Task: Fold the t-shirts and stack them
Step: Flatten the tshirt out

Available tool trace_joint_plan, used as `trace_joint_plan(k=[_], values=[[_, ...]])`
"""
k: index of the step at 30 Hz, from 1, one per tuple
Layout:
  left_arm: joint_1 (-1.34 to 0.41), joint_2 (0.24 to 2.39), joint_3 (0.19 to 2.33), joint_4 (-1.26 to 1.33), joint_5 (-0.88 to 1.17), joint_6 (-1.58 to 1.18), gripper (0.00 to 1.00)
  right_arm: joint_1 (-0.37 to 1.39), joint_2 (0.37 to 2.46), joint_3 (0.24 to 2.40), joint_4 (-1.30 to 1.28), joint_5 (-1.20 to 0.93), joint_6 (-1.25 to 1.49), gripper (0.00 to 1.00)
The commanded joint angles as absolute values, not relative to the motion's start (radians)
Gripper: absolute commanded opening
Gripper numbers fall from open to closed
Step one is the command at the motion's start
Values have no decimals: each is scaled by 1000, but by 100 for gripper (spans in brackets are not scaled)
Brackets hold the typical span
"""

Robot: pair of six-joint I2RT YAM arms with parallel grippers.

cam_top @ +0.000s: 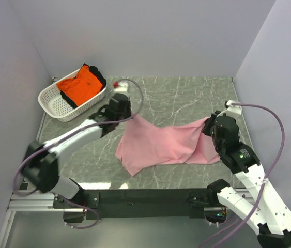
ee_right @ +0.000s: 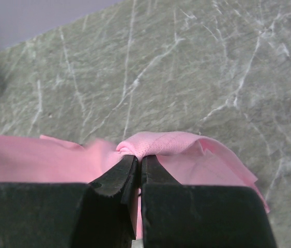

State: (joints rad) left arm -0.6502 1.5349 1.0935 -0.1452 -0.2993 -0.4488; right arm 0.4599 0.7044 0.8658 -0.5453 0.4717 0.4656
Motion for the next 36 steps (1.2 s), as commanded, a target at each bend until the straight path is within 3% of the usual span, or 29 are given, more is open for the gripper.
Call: trace_joint_plan(k=[1,10,16,29,36], values=[[-600,1300,1088,-143,-397,-428,0,399,739,931,-460,399,400,0],[-574,919,1146,-261,-445,-385,1,370,772,1166,-531,377,336,0],[-574,775,1278,-342,-280,-387,1,370,666,1317,-647,293,282,0],[-574,742,1667,-448,34,-417,1,370,574,1768,-879,61,215,0],[-574,765,1646,-385,54,-439,1,371,597,1760,-868,103,238,0]])
